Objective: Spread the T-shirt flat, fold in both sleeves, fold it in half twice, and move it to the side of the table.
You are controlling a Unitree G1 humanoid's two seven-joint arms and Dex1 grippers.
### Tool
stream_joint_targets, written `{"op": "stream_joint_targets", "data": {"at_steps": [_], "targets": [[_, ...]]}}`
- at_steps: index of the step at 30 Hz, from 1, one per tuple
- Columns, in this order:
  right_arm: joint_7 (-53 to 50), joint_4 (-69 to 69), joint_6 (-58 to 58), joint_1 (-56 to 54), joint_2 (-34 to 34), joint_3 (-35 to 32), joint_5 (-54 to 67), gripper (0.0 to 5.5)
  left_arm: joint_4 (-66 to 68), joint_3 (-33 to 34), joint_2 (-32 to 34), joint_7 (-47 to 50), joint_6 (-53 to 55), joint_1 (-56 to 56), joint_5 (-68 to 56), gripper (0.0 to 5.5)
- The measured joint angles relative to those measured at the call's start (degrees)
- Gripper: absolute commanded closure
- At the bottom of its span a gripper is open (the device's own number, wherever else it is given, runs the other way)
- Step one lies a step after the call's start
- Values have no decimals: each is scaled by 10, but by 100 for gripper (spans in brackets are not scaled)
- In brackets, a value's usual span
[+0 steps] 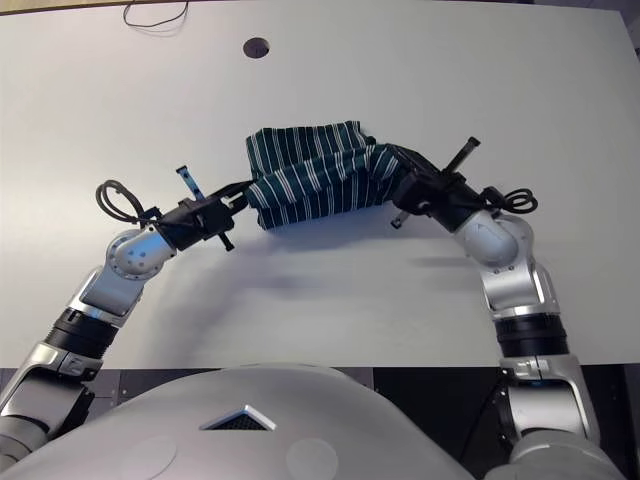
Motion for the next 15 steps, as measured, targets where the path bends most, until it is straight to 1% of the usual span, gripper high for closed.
{"op": "stream_joint_targets", "data": {"at_steps": [4,7,8,10,11,15], "targets": [[-28,70,12,-49,36,25,-44,540,67,12,-30,4,21,-49,17,539],[-41,106,15,-71,49,39,-62,540,139,10,-47,14,12,-83,53,539],[-46,121,15,-78,56,44,-71,515,169,6,-54,25,6,-96,68,505],[-67,162,17,-95,67,55,-86,485,224,-1,-68,43,-13,-117,91,476],[-78,174,18,-100,68,55,-92,460,240,-1,-72,46,-19,-125,91,454],[-115,213,19,-128,75,55,-104,392,320,3,-95,74,-44,-165,97,394]]}}
